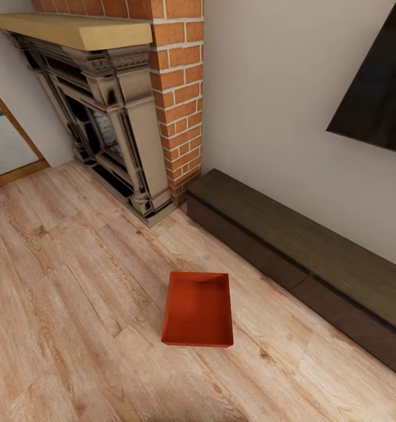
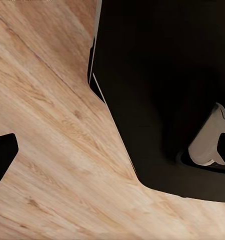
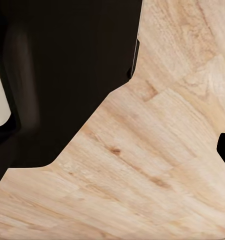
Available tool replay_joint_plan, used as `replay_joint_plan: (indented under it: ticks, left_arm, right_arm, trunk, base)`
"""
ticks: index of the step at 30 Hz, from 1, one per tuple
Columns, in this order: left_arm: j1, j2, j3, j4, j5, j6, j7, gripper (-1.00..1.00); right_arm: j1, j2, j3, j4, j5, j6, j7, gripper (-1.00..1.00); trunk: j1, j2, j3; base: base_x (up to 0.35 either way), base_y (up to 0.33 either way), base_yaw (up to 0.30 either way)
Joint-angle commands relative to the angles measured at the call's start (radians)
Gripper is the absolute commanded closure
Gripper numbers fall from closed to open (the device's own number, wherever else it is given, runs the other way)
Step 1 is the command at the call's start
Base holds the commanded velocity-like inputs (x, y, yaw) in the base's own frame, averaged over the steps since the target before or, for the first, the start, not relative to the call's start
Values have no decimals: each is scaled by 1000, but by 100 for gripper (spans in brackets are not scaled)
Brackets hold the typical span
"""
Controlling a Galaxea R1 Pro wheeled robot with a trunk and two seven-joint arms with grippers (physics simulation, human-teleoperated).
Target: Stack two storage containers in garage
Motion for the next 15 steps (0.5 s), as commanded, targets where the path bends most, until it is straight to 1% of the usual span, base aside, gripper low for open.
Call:
replay_joint_plan:
  ticks: [1,15]
  left_arm:
    - [0,0,4,1,9,-3,0,-100]
    - [0,3,4,1,11,-3,0,-100]
  right_arm:
    - [-1,0,7,3,-3,-6,0,-100]
    - [-1,-1,8,3,-3,-5,0,-100]
  trunk:
    - [4,-8,-4]
    - [58,-106,-48]
  base:
    - [0,0,0]
    - [0,0,0]
